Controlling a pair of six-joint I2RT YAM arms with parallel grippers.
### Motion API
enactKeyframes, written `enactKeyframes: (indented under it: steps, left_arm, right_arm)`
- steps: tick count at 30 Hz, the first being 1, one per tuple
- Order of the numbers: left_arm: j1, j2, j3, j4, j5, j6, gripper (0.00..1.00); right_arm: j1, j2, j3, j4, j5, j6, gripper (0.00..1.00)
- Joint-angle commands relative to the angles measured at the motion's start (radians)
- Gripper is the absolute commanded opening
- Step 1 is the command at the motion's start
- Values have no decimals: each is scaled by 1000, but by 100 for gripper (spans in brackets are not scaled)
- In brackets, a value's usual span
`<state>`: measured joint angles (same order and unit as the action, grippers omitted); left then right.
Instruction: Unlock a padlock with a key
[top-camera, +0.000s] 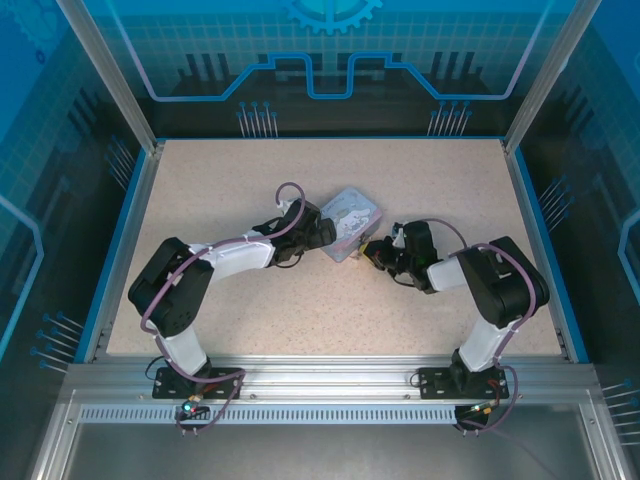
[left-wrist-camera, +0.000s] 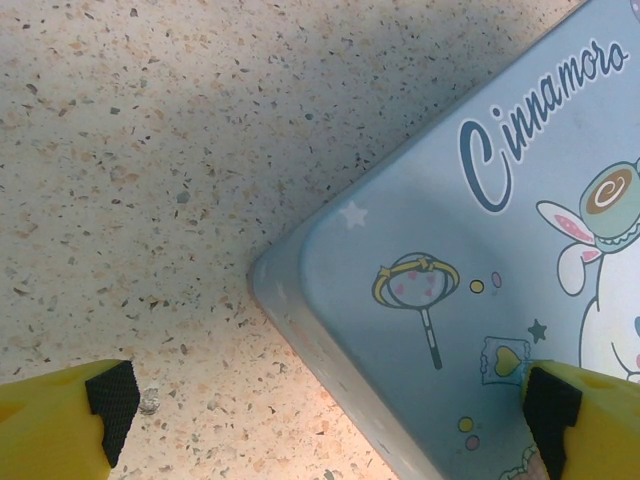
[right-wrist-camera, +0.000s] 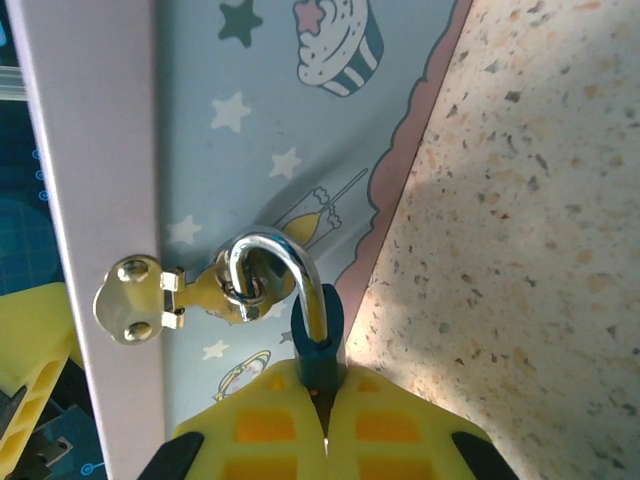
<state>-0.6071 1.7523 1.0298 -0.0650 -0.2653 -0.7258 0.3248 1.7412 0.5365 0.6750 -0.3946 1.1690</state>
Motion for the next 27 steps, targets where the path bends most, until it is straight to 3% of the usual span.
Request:
enactKeyframes:
  steps: [1,19,27]
  left_arm:
    - [-10,55,-41,-139,17,20,99]
    - [-10,65,-35,-144,26,22,99]
    - [-10,55,-12,-156,34,33,99]
  right_arm:
    - [-21,22,23,41,36,27,0]
    - [-77,27,62,-5,16,-1,0]
    - [-120,-53,3,-44,-43,-43,0]
